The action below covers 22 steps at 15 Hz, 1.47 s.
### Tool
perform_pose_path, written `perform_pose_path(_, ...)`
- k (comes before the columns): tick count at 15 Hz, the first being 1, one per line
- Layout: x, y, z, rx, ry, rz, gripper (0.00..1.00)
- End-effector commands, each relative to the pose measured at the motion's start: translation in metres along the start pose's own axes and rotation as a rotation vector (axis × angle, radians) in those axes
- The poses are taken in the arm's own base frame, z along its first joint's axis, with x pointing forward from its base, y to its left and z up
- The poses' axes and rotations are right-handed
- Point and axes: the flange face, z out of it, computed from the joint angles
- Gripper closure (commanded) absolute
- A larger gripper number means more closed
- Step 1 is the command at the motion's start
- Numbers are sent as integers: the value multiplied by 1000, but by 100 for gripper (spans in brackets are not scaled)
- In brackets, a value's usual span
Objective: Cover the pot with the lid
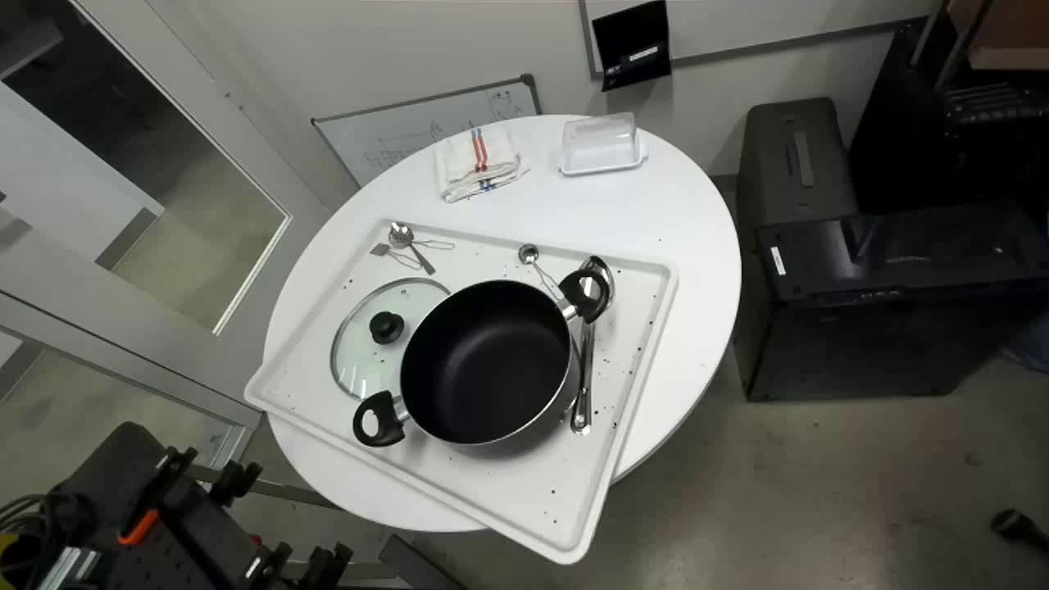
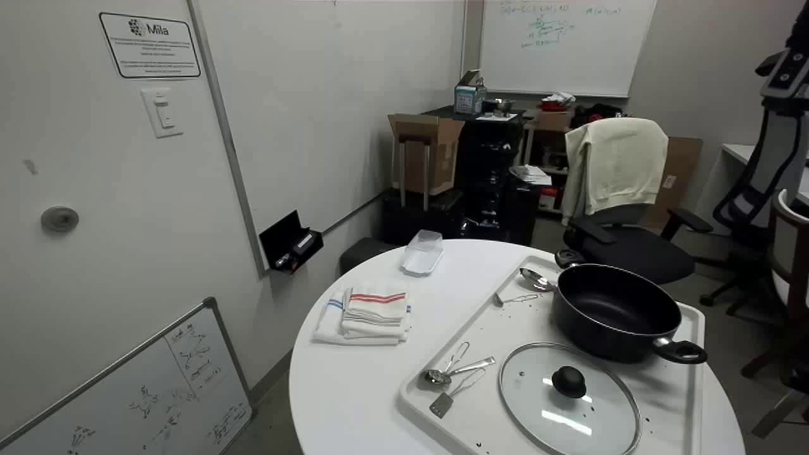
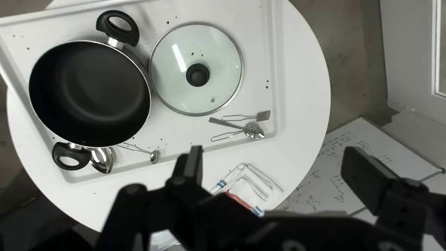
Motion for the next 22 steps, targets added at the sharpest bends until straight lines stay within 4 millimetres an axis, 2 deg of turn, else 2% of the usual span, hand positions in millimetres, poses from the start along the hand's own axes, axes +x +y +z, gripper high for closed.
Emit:
perform_pose_path(1, 0, 0, -1, 0, -1, 0, 0)
perform_pose_path(7, 0, 0, -1, 0, -1, 0, 0)
perform_pose_path(11, 10, -3, 13, -29, -13, 12, 0)
perform_pose_path(17, 39, -13, 67, -106, 1, 38, 0)
perform_pose_path(22, 74, -16, 137, -177, 34, 92, 0)
